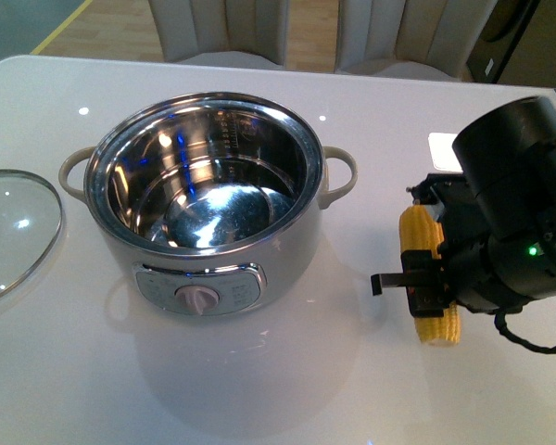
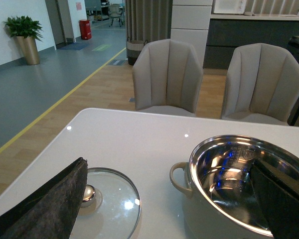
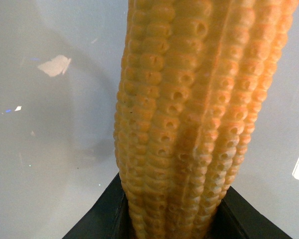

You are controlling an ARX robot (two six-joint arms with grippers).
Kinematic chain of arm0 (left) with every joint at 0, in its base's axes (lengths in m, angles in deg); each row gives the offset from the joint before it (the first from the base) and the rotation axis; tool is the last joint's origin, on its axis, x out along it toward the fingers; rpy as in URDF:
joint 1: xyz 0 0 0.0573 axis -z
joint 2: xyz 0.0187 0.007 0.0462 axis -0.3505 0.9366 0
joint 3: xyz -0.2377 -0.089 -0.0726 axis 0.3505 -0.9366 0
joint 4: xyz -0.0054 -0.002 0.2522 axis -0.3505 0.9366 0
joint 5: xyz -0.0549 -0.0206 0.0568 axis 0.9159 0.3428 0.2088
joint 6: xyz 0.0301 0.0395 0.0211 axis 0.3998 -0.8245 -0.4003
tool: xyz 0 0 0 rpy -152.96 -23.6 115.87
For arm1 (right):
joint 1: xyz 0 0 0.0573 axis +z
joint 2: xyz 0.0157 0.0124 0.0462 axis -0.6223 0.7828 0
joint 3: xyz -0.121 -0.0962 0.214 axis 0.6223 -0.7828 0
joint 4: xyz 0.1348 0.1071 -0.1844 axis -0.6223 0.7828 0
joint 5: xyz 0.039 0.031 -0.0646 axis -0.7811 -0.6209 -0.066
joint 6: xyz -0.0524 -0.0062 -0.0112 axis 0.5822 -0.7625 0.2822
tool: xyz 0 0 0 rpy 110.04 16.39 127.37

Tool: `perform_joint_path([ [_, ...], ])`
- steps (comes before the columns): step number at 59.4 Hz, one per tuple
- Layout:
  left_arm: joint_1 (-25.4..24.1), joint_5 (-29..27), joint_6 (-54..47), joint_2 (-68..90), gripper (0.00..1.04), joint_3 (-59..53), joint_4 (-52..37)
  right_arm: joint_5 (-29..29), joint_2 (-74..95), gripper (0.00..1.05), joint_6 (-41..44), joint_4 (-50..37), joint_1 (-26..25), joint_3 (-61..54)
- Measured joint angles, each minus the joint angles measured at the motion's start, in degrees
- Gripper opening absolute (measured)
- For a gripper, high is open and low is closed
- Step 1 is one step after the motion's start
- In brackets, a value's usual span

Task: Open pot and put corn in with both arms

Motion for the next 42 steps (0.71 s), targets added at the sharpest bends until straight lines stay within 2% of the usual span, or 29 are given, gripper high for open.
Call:
perform_joint_path([
  [22,0.0,0.0,0.0,0.0,0.98,0.0,0.0,-5.0,-11.4,0.35,0.9,-0.5,1.6,-1.1],
  [42,0.0,0.0,0.0,0.0,0.98,0.0,0.0,-9.4,-15.2,0.36,-3.7,1.4,8.0,3.3],
])
